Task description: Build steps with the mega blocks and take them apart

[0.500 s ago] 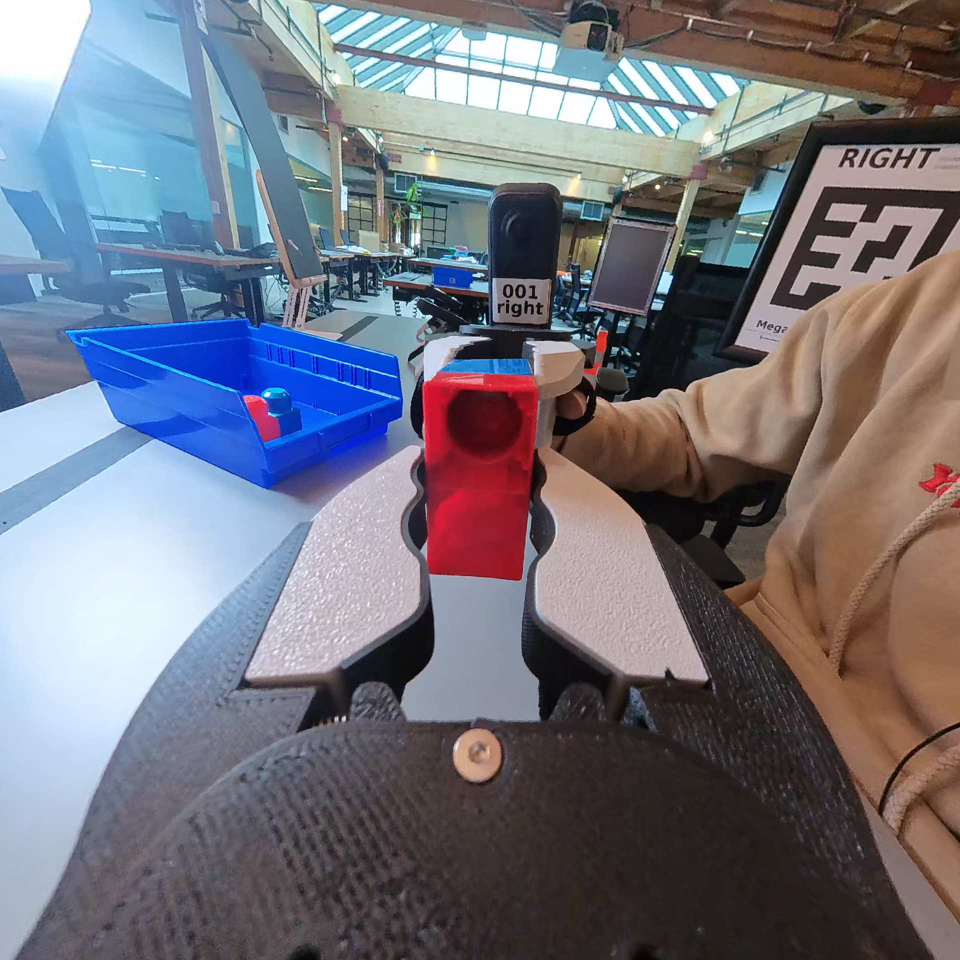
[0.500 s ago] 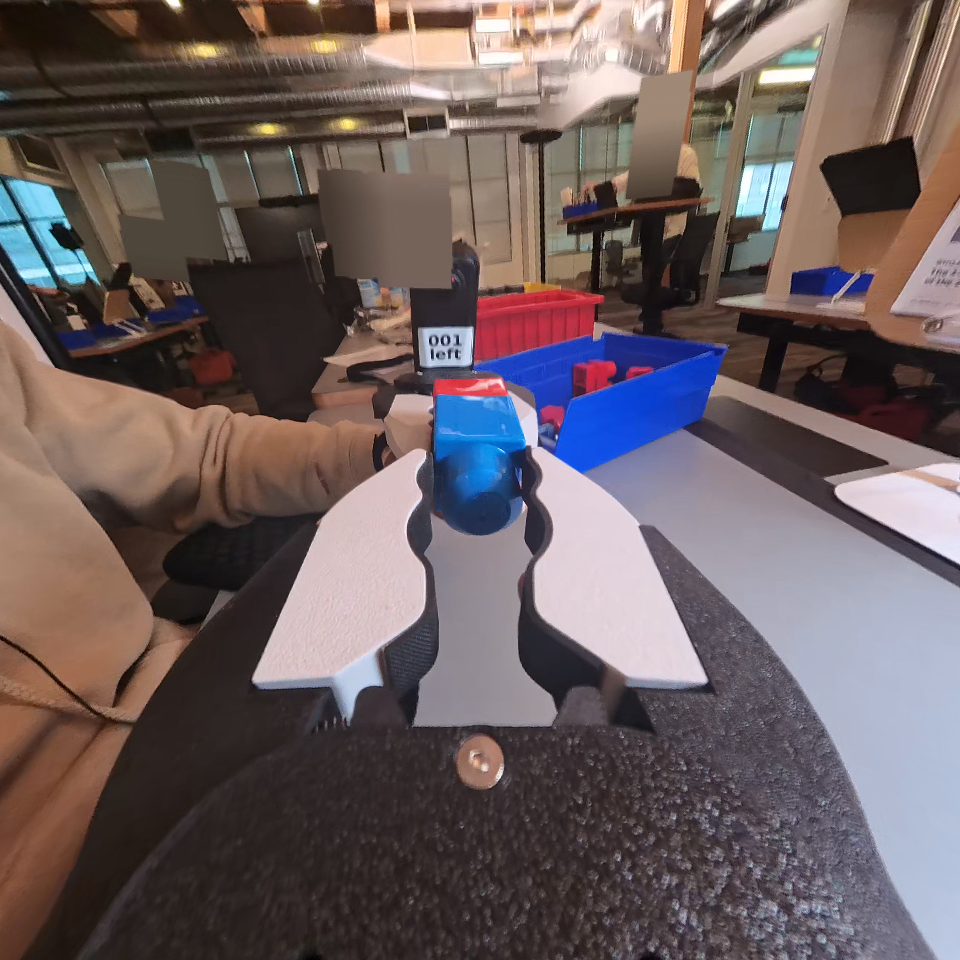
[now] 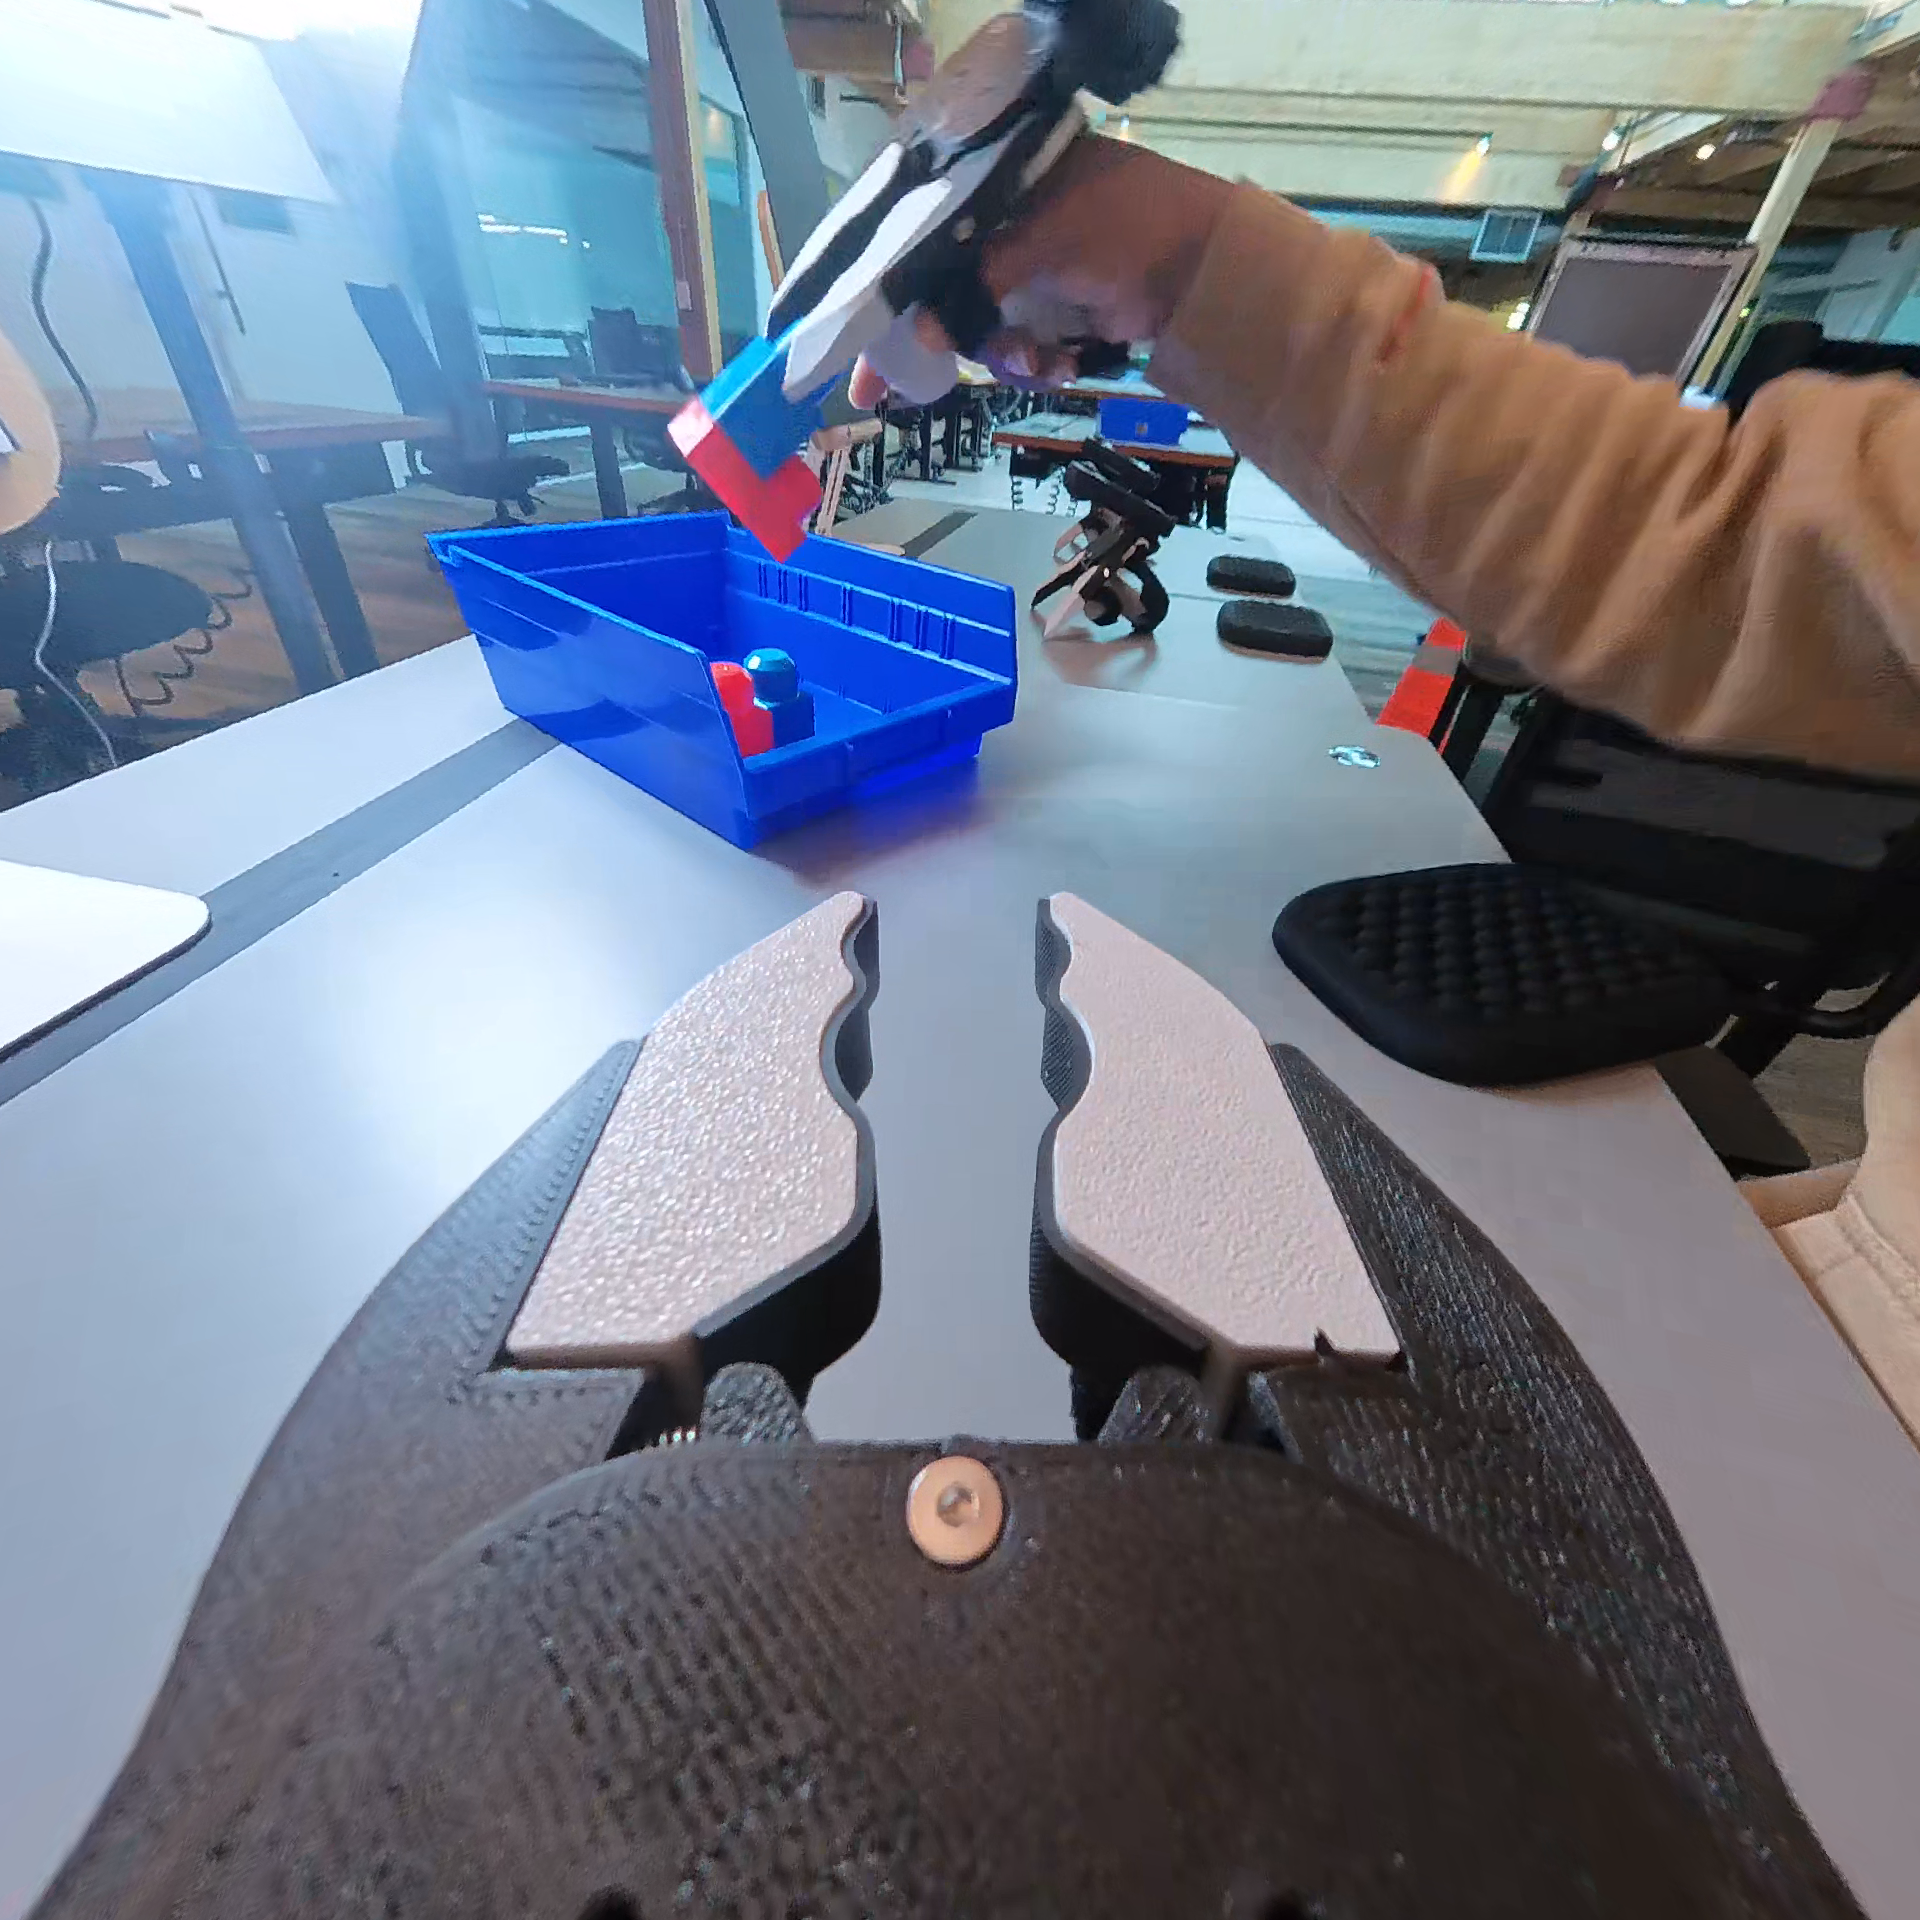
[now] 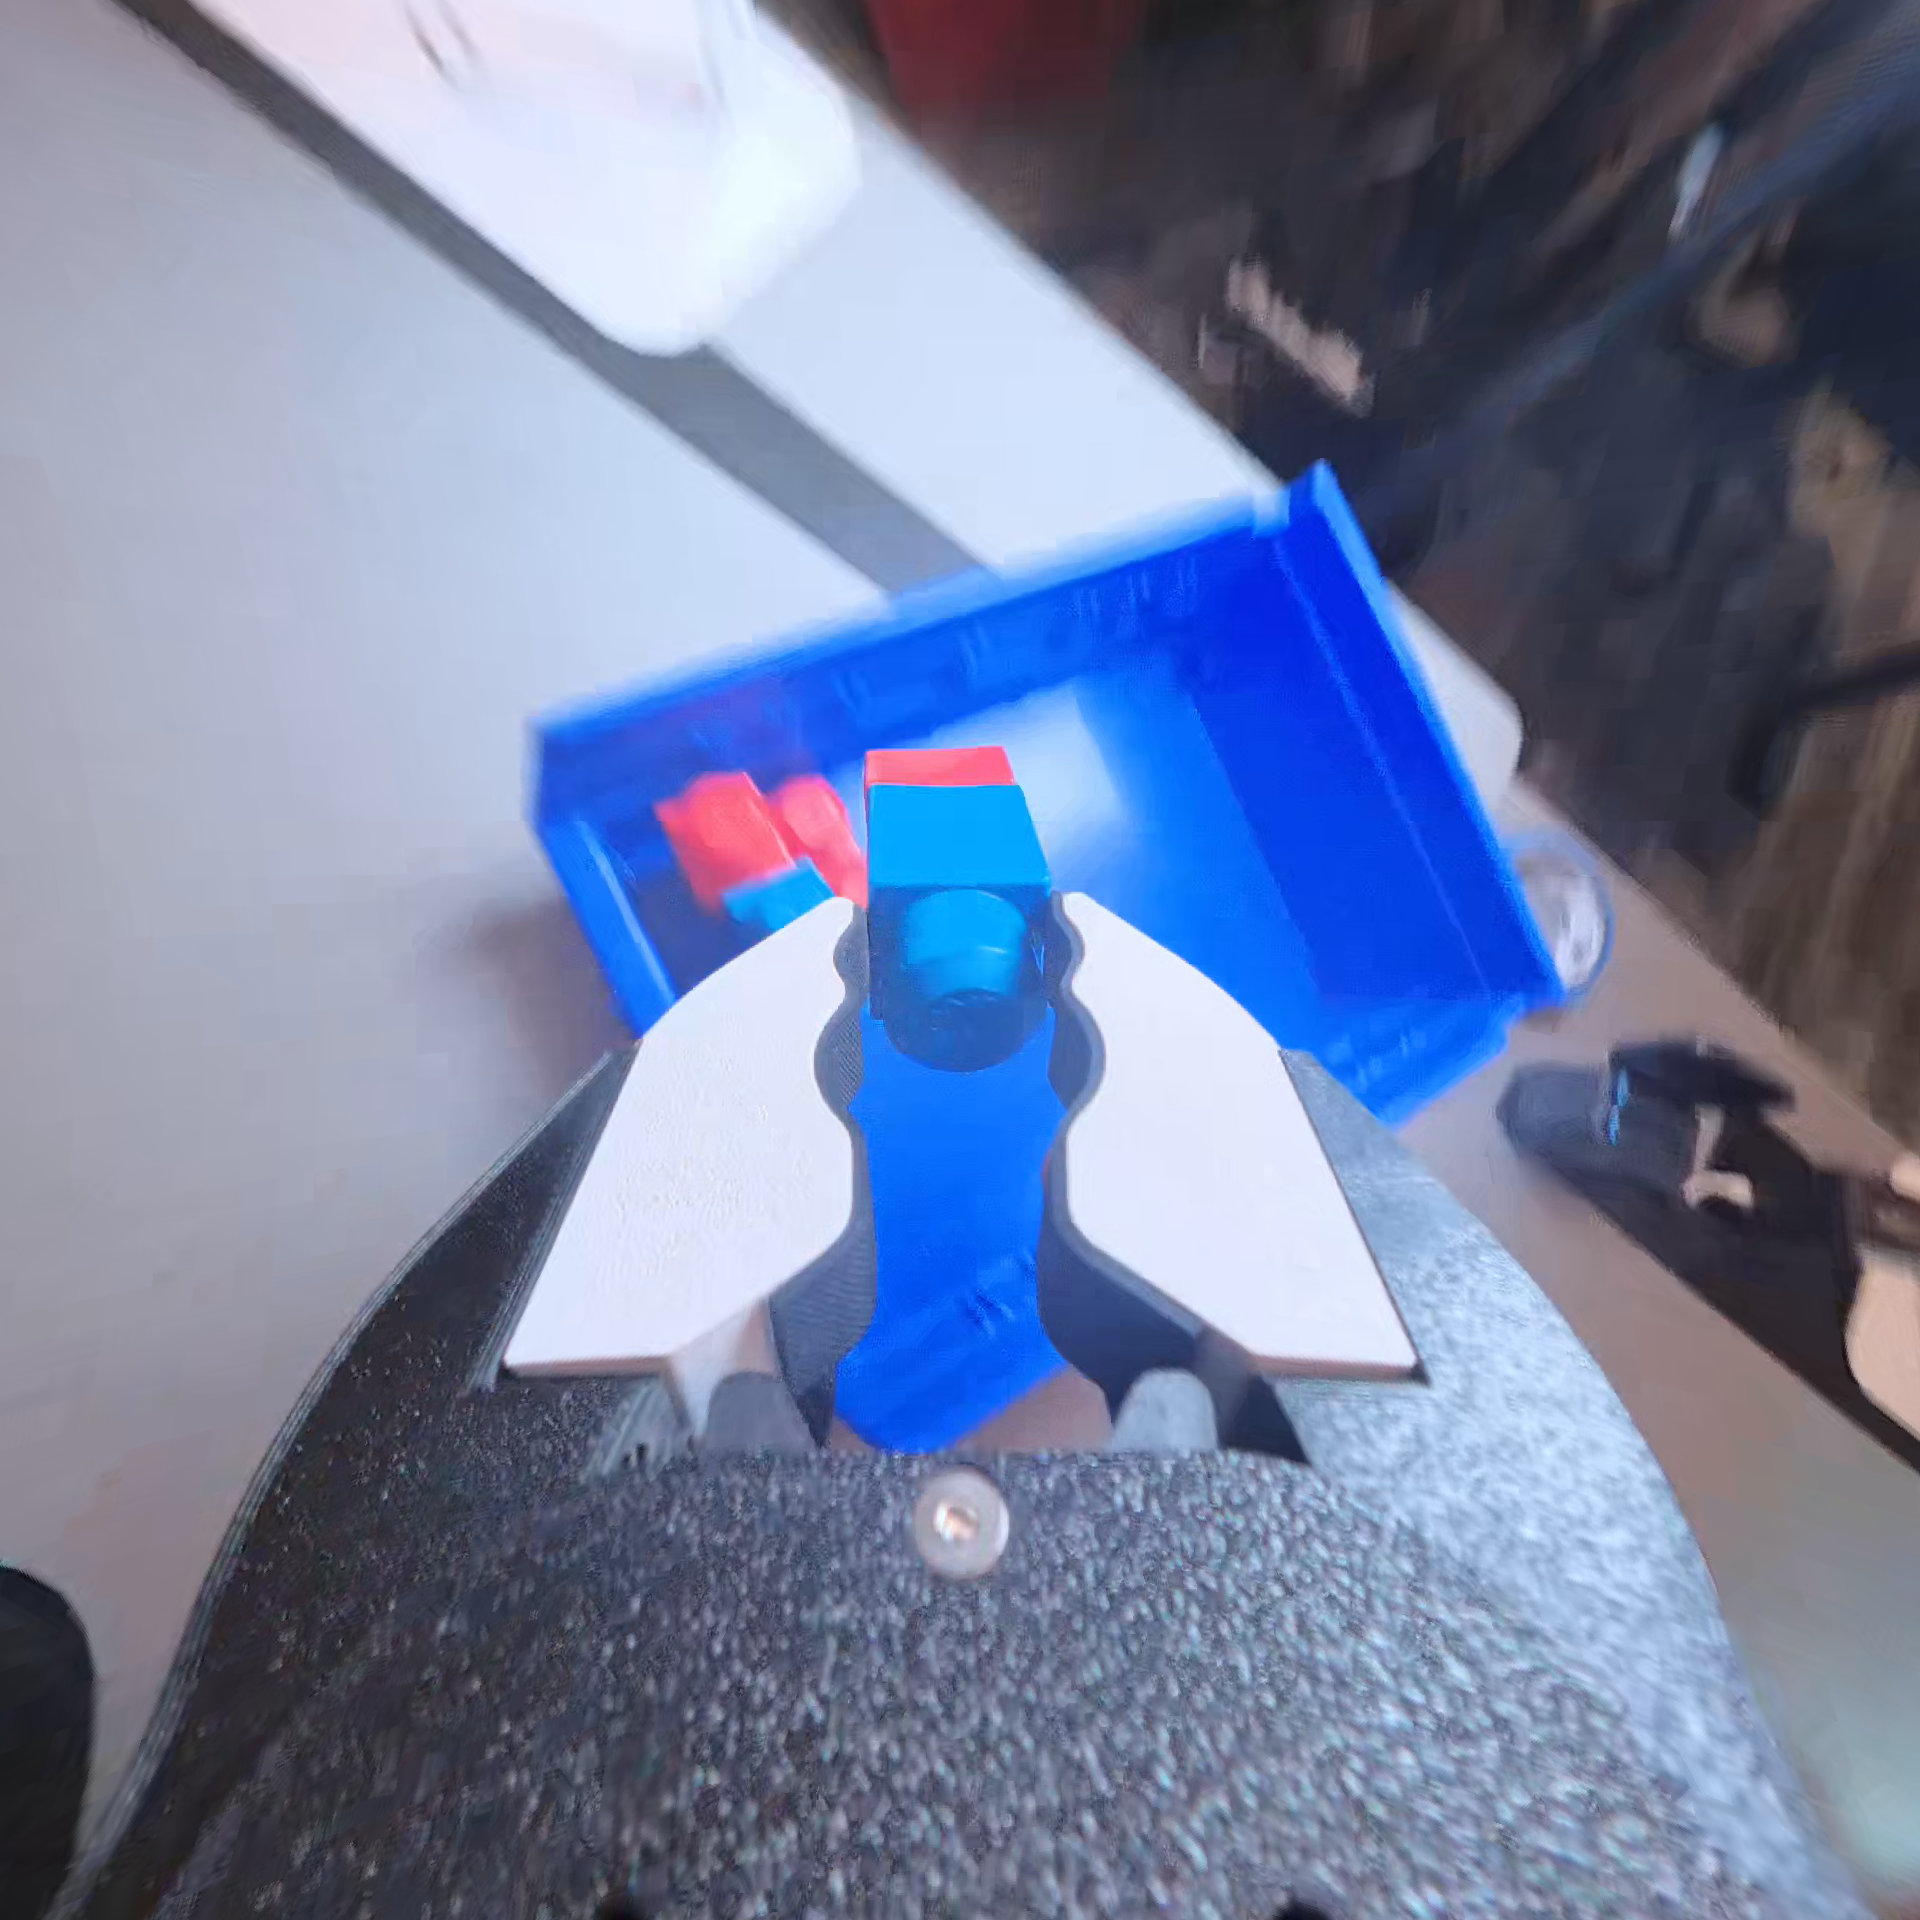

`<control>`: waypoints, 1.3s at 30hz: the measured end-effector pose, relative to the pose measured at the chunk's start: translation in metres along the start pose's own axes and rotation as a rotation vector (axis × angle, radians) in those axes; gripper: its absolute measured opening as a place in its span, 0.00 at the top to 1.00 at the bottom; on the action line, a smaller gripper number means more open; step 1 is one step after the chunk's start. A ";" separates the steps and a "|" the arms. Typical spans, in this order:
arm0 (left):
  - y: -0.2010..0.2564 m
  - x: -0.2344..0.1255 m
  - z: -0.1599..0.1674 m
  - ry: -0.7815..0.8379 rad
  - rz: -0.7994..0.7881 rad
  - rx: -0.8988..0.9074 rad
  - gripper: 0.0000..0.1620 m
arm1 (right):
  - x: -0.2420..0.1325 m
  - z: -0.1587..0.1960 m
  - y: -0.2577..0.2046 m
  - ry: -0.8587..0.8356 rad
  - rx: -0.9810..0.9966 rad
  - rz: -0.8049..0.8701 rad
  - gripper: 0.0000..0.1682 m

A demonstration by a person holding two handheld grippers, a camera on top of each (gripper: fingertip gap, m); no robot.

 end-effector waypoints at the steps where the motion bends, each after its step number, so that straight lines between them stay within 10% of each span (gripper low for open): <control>1: 0.001 0.001 0.003 -0.014 0.001 0.009 0.83 | 0.010 0.019 0.014 -0.116 0.028 0.004 0.80; 10: 0.007 0.010 0.031 -0.120 0.012 0.077 0.85 | 0.067 0.093 0.014 -0.590 -0.149 -0.218 0.80; 17: 0.007 0.012 0.042 -0.158 0.034 0.077 0.86 | 0.067 0.080 -0.014 -0.640 -0.391 -0.251 0.67; 32: 0.008 0.013 0.047 -0.198 0.039 0.077 0.87 | 0.080 0.088 -0.013 -0.379 0.381 -0.217 0.83; 39: 0.005 0.014 0.051 -0.212 0.029 0.071 0.88 | 0.077 0.085 -0.024 -0.528 -0.311 -0.340 0.82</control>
Point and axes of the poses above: each gripper's, where its closed fingertips meet, x out along the fingers, z out of its underside, y = z × x across the jaws, the point moved 3 cm from there along -x, back along the fingers, and after that the axes turned 14 degrees about -z, right-handed, at the moved point
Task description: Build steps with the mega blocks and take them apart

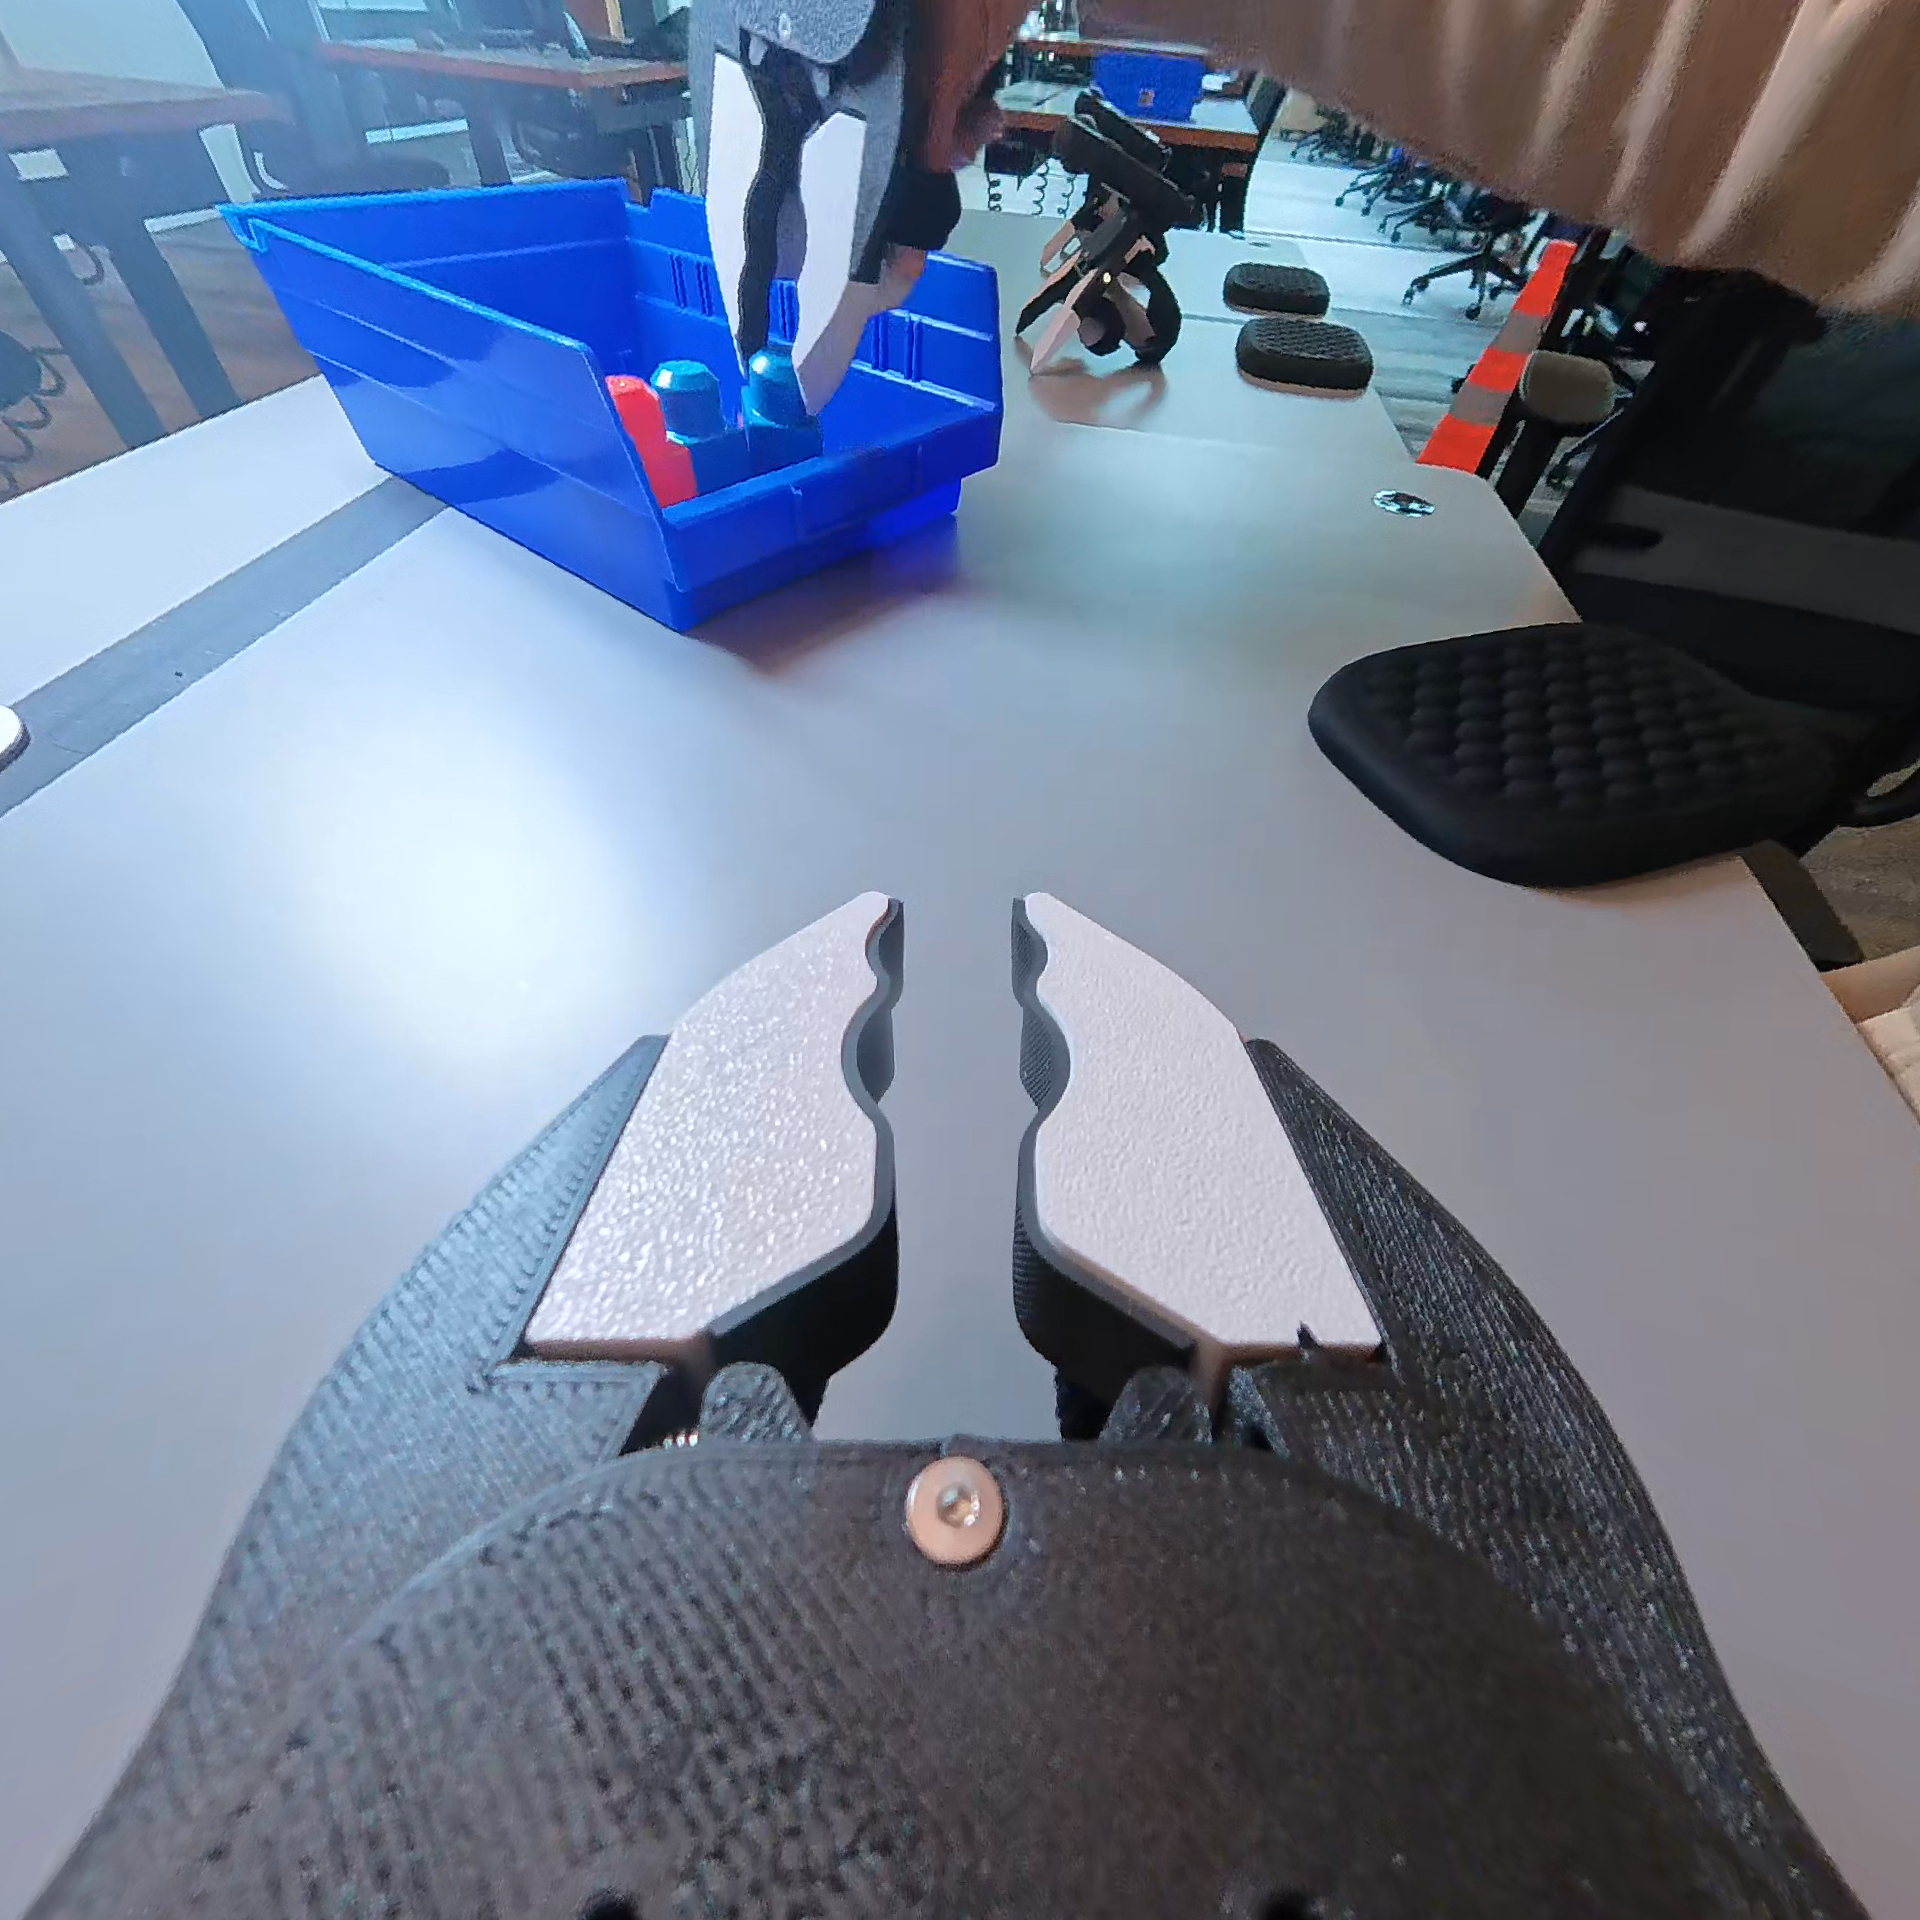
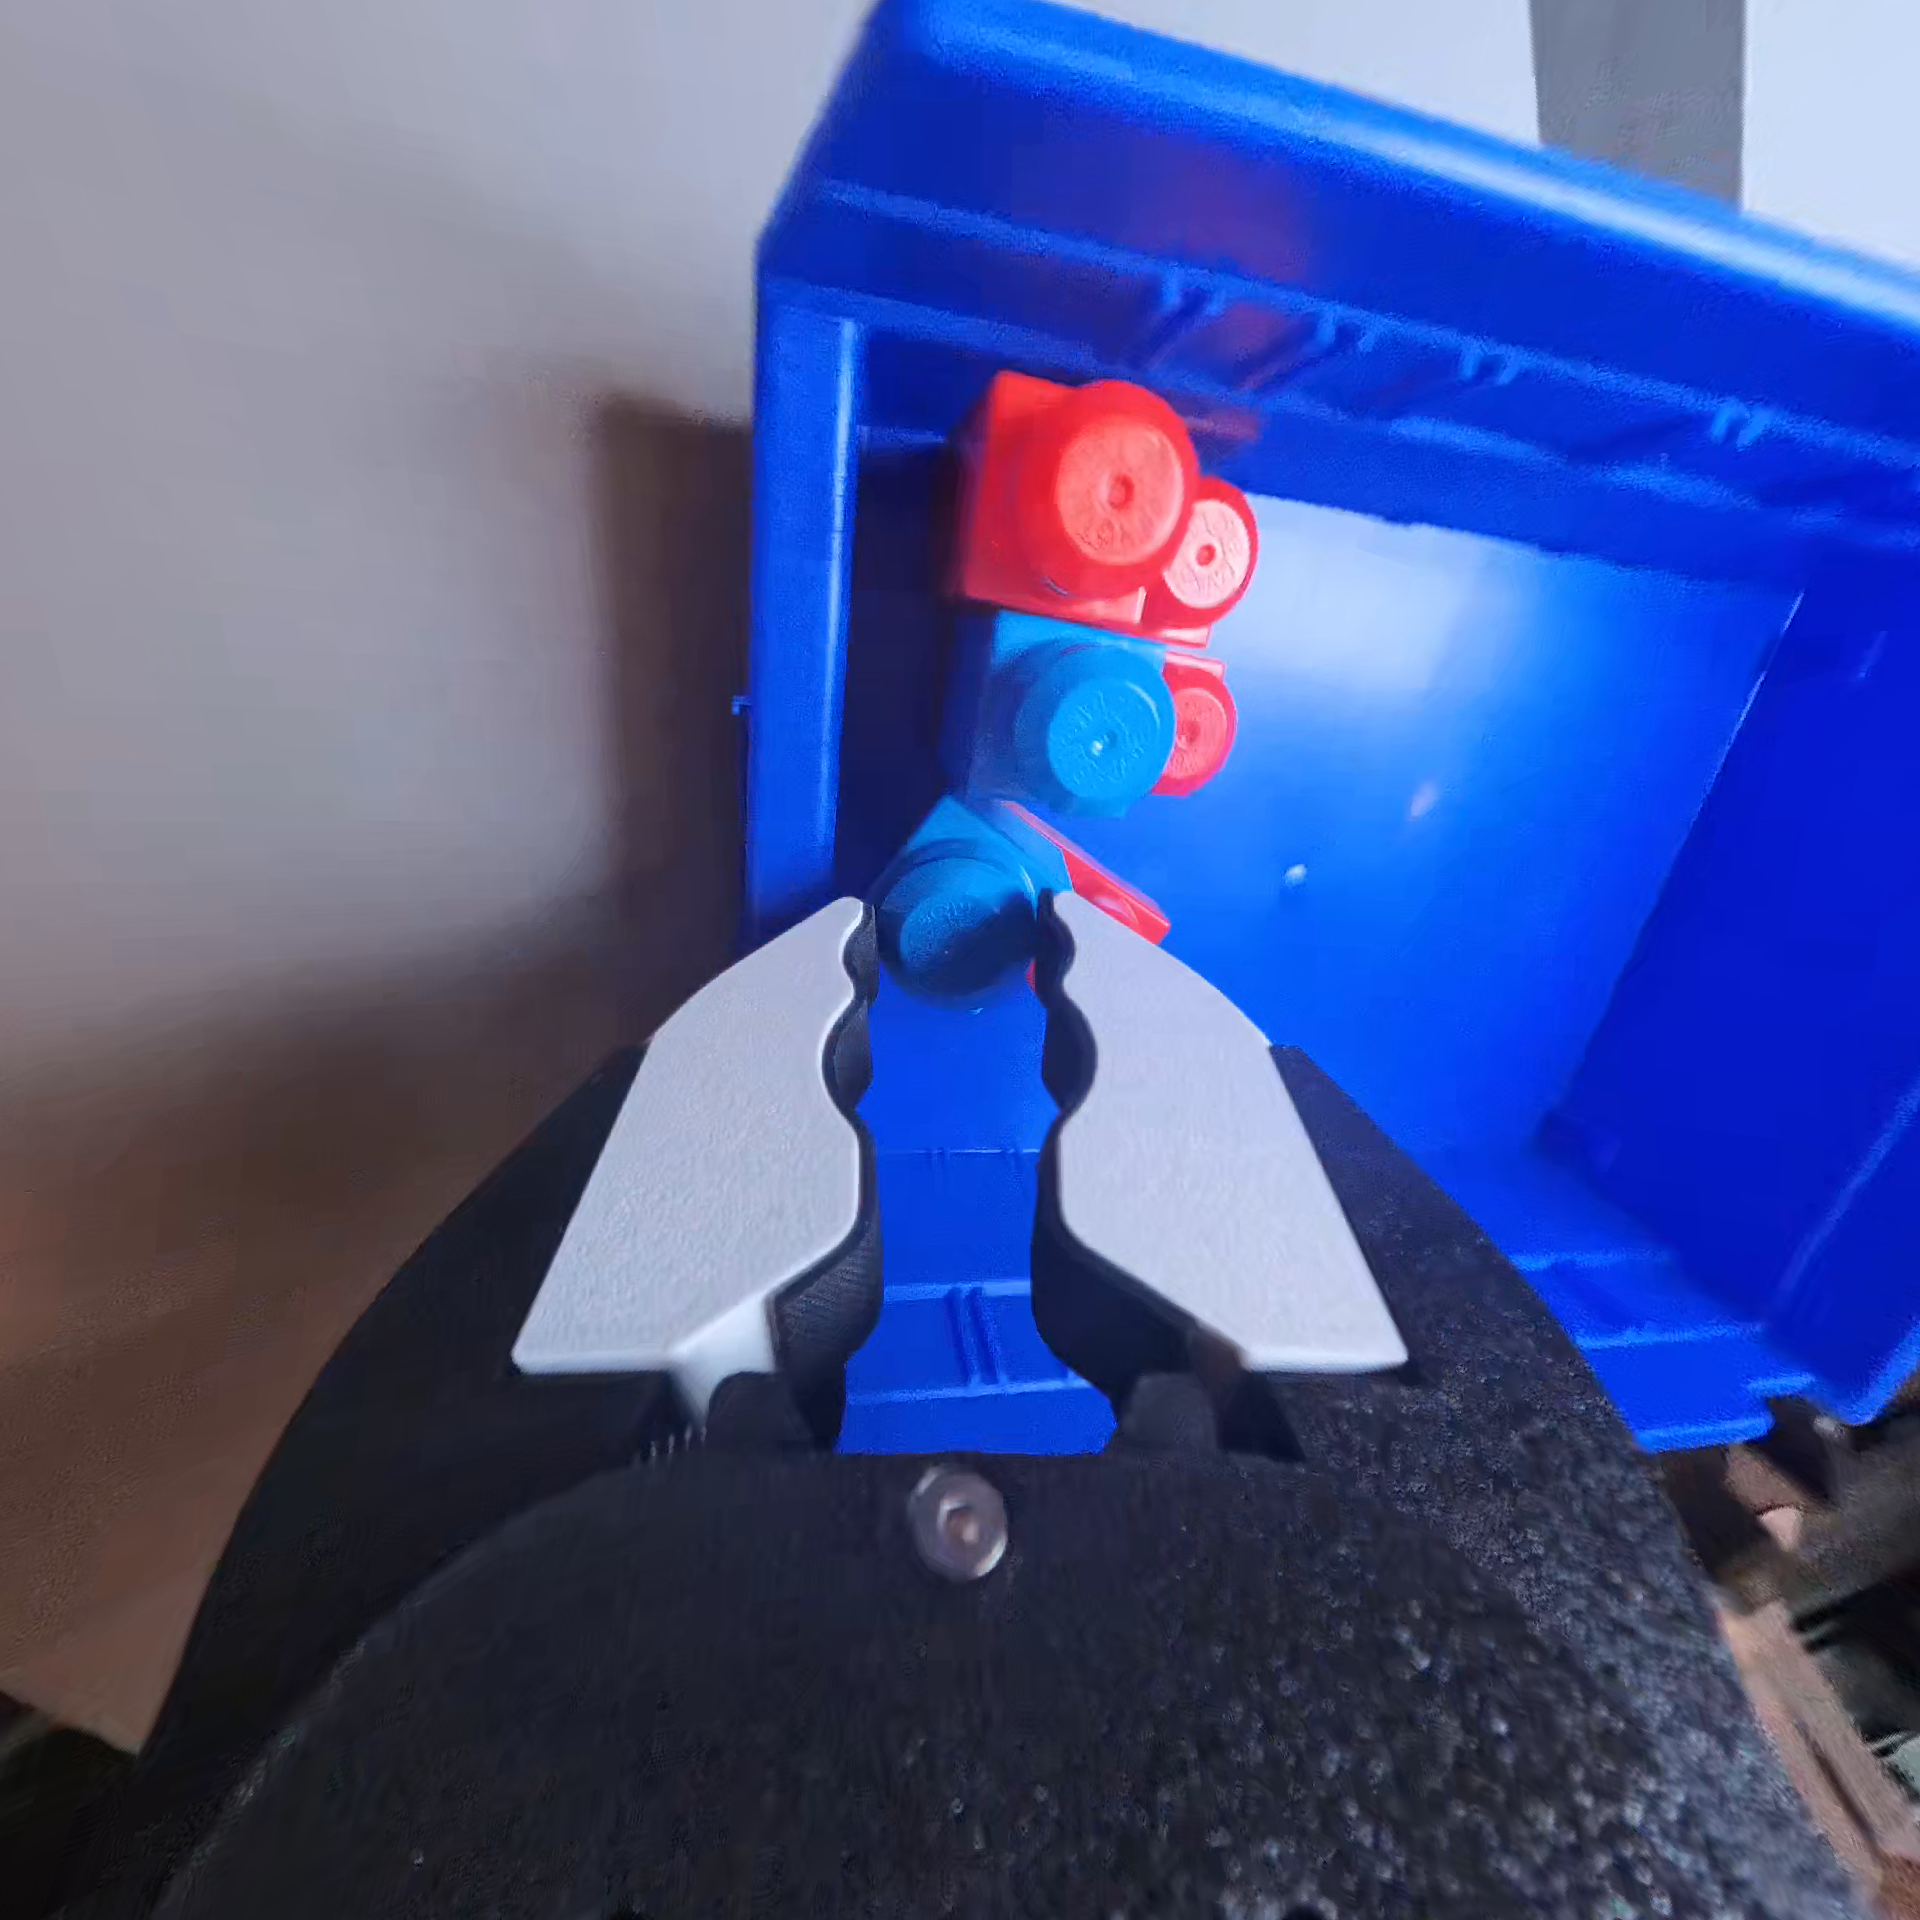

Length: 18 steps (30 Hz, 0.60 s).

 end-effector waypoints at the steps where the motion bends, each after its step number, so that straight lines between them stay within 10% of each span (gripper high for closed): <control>1: 0.000 0.001 0.001 -0.006 -0.002 0.003 0.88 | 0.001 -0.002 -0.001 -0.018 -0.078 0.003 0.82; 6: 0.000 0.000 0.004 -0.018 -0.006 0.014 0.88 | 0.002 -0.005 0.006 -0.134 -0.207 0.076 0.76; 12: 0.000 0.001 0.006 -0.024 0.009 0.006 0.88 | -0.011 0.010 0.010 -0.099 0.086 0.008 0.62; 18: 0.003 0.004 0.010 -0.043 0.017 0.017 0.88 | 0.001 0.014 0.021 -0.021 0.219 0.028 0.80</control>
Point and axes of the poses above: each gripper's, where its closed fingertips meet, x out along the fingers, z out of its underside, y = z × x across the jaws, the point moved 3 cm from there along -x, back along the fingers, and after that the axes turned 14 degrees about -z, right-handed, at the moved point
